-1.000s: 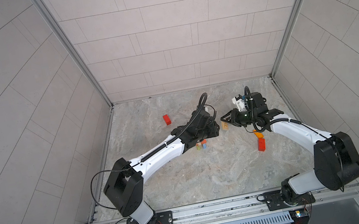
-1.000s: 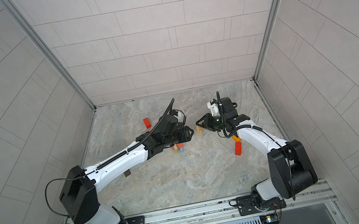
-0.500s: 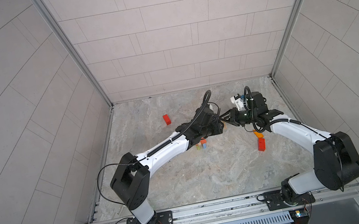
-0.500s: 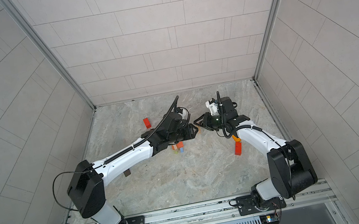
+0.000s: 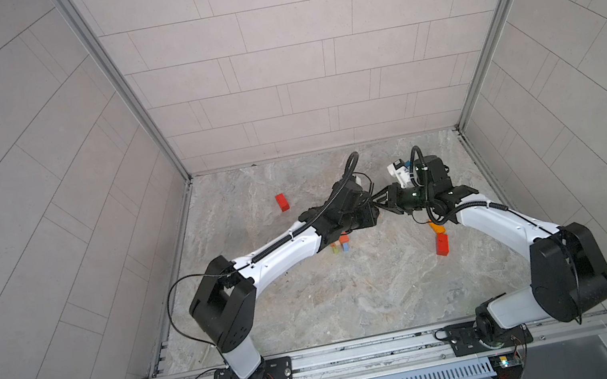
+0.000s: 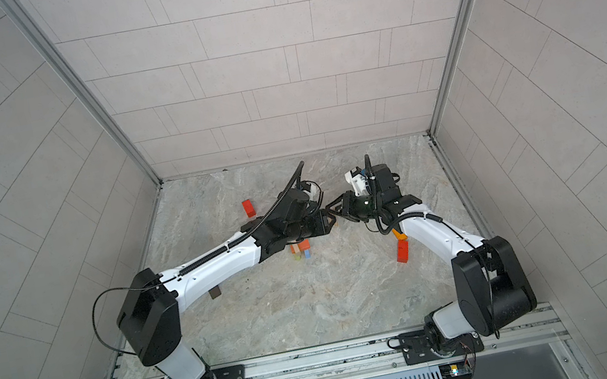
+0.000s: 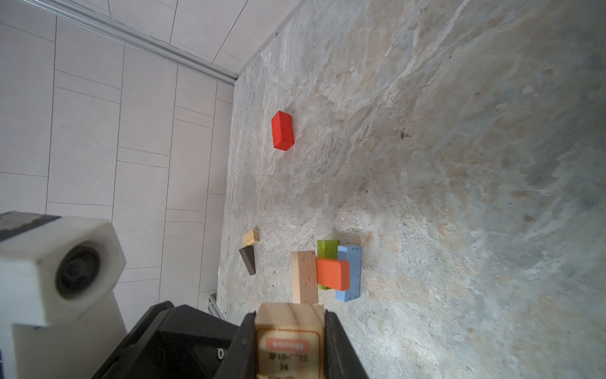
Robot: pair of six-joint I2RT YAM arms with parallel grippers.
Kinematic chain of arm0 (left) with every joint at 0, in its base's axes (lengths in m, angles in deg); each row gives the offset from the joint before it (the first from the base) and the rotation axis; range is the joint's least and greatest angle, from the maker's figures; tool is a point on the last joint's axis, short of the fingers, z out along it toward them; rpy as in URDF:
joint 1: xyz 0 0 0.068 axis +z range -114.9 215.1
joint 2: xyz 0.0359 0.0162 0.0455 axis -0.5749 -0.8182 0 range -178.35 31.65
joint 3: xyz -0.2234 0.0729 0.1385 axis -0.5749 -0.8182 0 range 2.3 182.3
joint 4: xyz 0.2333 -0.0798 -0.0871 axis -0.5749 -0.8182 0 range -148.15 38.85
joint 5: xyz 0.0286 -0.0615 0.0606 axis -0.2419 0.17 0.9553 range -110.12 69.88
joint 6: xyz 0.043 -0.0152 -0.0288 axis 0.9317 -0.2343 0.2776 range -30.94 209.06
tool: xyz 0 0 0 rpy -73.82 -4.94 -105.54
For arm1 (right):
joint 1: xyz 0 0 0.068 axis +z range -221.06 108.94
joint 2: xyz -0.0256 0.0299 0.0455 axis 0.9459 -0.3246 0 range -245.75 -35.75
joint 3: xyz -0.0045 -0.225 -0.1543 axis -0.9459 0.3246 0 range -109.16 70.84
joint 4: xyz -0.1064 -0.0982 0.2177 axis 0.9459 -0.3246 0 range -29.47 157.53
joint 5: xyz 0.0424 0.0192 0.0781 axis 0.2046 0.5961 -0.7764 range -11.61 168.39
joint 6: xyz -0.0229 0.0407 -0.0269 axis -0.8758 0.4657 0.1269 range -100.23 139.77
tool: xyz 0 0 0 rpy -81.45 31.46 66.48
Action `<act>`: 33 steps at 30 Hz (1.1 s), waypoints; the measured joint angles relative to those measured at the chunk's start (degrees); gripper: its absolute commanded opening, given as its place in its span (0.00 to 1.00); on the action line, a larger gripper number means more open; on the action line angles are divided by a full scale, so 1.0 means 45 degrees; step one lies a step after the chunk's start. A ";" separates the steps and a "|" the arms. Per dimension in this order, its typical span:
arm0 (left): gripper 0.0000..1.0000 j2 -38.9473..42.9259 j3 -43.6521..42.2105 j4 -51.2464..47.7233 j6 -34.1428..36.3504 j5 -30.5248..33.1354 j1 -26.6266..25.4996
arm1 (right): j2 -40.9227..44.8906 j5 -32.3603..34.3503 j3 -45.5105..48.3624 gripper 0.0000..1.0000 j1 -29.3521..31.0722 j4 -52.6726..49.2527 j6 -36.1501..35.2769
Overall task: Build the wood block tower
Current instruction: 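Close the left gripper on the printed block and open the right gripper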
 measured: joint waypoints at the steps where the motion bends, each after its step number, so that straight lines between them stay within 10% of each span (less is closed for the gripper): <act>1: 0.35 -0.0019 0.0073 -0.0049 0.0000 0.0015 0.0000 | 0.0000 0.0005 0.0000 0.07 0.0019 0.0010 -0.0005; 7: 0.22 -0.0034 0.0204 -0.0330 0.0010 0.0194 0.0000 | 0.0000 0.0039 0.0000 0.08 0.0083 0.0019 -0.0092; 14: 0.13 -0.0083 0.0204 -0.0413 -0.0117 0.0321 0.0000 | 0.0000 0.0136 0.0000 0.33 0.0097 0.0000 -0.0282; 33: 0.10 -0.0073 0.0432 -0.3308 -0.0495 0.2628 -0.0228 | 0.0520 0.2943 0.0418 0.64 -0.0053 -0.1545 -0.1481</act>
